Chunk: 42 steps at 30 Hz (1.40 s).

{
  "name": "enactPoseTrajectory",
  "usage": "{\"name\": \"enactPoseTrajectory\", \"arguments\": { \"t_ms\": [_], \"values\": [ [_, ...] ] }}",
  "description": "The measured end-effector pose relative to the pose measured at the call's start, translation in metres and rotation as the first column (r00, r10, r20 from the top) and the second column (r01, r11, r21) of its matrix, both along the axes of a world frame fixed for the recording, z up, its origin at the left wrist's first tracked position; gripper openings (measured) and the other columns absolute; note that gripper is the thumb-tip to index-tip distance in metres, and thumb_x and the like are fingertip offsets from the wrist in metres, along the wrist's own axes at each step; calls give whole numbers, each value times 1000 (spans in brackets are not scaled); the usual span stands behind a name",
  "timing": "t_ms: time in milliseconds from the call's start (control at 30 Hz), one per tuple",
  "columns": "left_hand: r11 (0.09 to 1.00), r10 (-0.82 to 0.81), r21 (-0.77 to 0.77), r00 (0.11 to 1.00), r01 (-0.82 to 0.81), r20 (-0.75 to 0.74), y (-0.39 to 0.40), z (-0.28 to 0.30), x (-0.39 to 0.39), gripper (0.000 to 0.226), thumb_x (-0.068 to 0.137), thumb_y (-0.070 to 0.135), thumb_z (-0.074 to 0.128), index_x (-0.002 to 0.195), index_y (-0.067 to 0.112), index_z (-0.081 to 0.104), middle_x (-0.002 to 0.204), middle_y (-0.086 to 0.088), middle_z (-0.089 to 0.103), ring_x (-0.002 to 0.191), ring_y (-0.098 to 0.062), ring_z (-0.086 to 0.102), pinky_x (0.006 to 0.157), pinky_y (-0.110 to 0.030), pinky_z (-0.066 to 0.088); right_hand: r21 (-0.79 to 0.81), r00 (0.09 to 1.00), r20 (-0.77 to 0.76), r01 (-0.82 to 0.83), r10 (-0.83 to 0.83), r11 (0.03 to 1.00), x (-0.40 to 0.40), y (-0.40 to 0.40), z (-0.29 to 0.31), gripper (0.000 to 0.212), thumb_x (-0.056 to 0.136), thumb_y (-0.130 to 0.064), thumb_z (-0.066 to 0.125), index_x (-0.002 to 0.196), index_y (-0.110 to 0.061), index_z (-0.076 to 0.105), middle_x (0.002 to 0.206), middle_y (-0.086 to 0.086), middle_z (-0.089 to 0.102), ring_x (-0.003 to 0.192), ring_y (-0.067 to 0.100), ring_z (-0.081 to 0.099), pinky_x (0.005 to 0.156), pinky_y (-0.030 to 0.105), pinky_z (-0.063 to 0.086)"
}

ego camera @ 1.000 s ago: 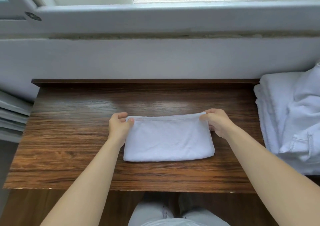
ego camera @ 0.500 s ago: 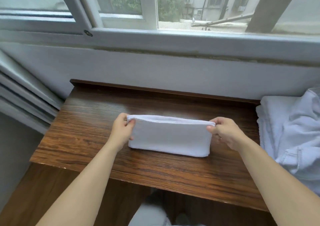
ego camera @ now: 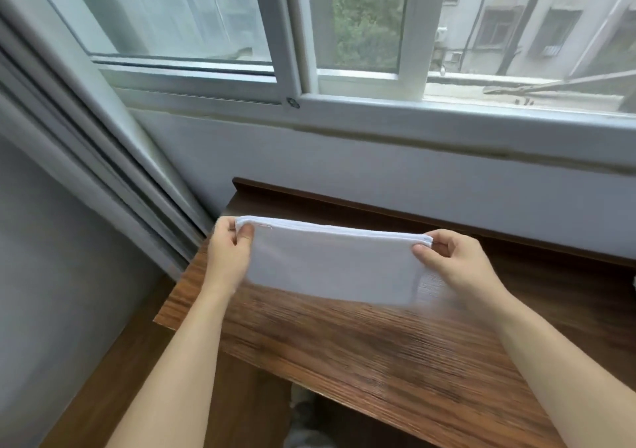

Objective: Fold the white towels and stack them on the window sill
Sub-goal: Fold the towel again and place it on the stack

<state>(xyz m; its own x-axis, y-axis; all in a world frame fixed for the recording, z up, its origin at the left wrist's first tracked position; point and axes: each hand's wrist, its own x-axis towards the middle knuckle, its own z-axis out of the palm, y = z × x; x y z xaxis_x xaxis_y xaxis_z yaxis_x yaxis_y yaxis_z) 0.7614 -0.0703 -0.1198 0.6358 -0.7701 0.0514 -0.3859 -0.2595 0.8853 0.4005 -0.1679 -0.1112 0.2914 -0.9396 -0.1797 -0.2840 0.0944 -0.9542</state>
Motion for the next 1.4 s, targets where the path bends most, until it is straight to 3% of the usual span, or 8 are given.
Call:
{"name": "enactPoseTrajectory", "arguments": {
  "t_ms": [333,433,533,633,1067,1233,1333,1400],
  "values": [
    [980,-38,194,999,34,12,-79,-79,154,15,106,40,48,101,25,48,84,2,54,77,-18,53,70,-39,44,342,951,-7,293,-309,893,188,-32,-76,16,102,-26,66,96,-12,71,94,15,77,91,32,72,74,31,52],
    [953,-117,277,992,122,-36,-108,-94,189,16,105,40,49,105,25,51,91,1,58,83,-17,56,69,-35,45,329,934,-80,356,-349,875,224,-50,-77,13,106,-25,60,95,-18,61,91,-6,65,84,5,61,67,18,51],
    [908,-147,380,984,174,-98,-142,-107,213,24,104,44,50,115,23,54,104,1,61,95,-17,61,72,-32,46,334,916,-136,400,-376,853,248,-76,-88,17,107,-23,58,100,-8,62,94,14,65,83,25,62,83,41,54],
    [884,-172,429,983,184,-67,-172,-122,226,30,104,44,51,118,19,57,104,-2,65,100,-24,64,73,-34,48,342,892,-206,450,-402,825,265,-101,-109,20,105,-23,59,91,-10,63,92,15,67,78,22,58,64,33,44],
    [879,-74,468,941,-95,330,-179,-133,223,41,103,50,48,111,10,53,106,-14,63,96,-37,64,75,-44,51,34,719,-498,575,-485,818,274,-106,-132,26,98,-33,68,107,-11,58,99,4,58,94,28,61,75,36,47],
    [931,-360,191,681,312,638,-165,-138,200,13,94,9,57,98,7,69,101,-12,65,94,-33,61,80,-45,51,-460,731,-639,-117,-237,880,300,-82,-144,11,89,-11,71,100,-11,69,96,11,65,91,35,63,77,44,55],
    [721,-677,428,420,546,605,-149,-159,171,47,97,40,50,132,12,62,145,-14,56,138,-33,49,111,-51,44,-396,637,-771,-454,-21,798,331,-69,-163,39,95,-30,55,128,-12,66,136,17,63,125,40,62,104,50,51],
    [668,-744,564,417,485,523,-140,-168,166,68,101,59,38,158,22,36,169,-8,23,158,-29,15,126,-52,15,-307,541,-840,-539,43,784,338,-64,-175,55,101,-39,42,150,-15,54,159,18,47,147,39,44,121,54,30]
  ]
}}
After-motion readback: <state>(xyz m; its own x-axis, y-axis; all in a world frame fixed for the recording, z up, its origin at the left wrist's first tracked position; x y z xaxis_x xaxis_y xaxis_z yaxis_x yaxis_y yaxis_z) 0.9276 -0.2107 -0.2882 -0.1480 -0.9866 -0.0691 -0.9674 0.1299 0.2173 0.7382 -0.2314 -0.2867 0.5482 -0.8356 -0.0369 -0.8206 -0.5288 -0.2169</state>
